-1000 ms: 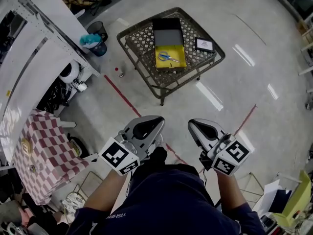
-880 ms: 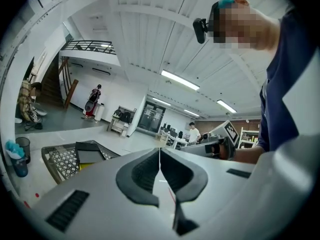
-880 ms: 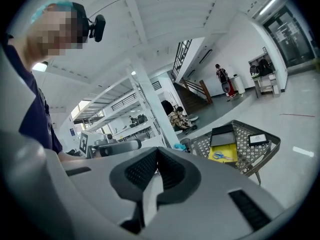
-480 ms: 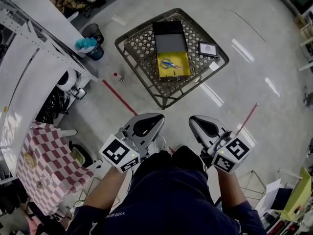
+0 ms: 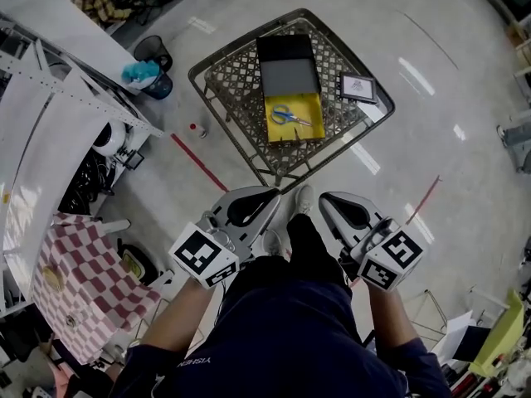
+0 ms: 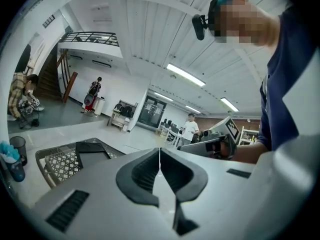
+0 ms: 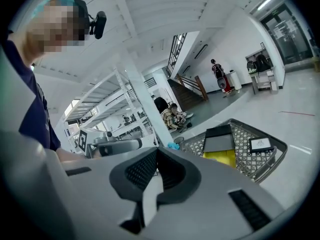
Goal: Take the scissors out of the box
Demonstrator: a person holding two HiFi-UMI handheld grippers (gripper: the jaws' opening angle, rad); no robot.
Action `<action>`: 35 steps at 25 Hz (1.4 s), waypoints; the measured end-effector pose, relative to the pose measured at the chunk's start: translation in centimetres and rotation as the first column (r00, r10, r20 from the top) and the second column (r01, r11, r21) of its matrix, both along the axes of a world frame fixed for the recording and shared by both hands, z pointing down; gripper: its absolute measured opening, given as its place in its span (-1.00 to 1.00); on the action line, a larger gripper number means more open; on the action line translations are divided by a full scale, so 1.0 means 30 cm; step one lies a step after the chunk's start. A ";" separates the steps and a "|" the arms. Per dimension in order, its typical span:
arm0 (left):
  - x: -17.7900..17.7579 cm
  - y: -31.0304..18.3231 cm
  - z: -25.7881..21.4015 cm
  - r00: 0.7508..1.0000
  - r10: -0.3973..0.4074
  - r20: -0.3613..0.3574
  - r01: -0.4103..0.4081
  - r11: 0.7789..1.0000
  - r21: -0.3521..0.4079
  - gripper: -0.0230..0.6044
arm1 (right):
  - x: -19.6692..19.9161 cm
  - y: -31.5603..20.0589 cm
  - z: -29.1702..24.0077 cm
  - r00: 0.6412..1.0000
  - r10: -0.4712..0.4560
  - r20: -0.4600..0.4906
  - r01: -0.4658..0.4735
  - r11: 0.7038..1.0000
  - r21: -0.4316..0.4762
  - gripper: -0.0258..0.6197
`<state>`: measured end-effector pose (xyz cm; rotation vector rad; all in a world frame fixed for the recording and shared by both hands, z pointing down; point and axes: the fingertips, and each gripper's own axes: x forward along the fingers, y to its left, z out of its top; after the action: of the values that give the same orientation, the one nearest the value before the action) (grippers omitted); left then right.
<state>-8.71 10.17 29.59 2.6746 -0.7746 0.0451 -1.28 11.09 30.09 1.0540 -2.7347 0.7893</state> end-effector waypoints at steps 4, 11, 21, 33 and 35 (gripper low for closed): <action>0.049 -0.117 0.041 1.000 -0.009 0.024 0.009 1.000 -0.022 -0.84 | 0.042 -0.121 0.042 1.000 -0.020 -0.009 0.020 1.000 -0.019 -0.87; 0.159 -0.340 0.153 0.998 -0.015 0.064 0.019 0.997 -0.073 -0.84 | 0.151 -0.341 0.133 0.997 -0.072 -0.010 0.071 0.995 -0.075 -0.87; 0.267 -0.602 0.341 0.980 -0.012 0.199 0.036 0.992 -0.119 -0.84 | 0.272 -0.592 0.244 0.993 -0.115 0.012 0.116 0.985 -0.128 -0.87; 0.328 -0.777 0.735 0.899 0.186 0.396 -0.110 0.972 -0.206 -0.84 | 0.310 -0.693 0.437 0.993 -0.118 -0.004 0.116 0.976 -0.187 -0.87; 0.333 -0.781 0.799 0.857 0.252 0.448 -0.175 0.963 -0.206 -0.84 | 0.310 -0.689 0.462 0.995 -0.099 -0.002 0.097 0.974 -0.205 -0.87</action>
<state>1.28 -13.25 53.55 2.6047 -0.5647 0.8096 8.04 -9.59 43.94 0.8720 -2.6028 1.0178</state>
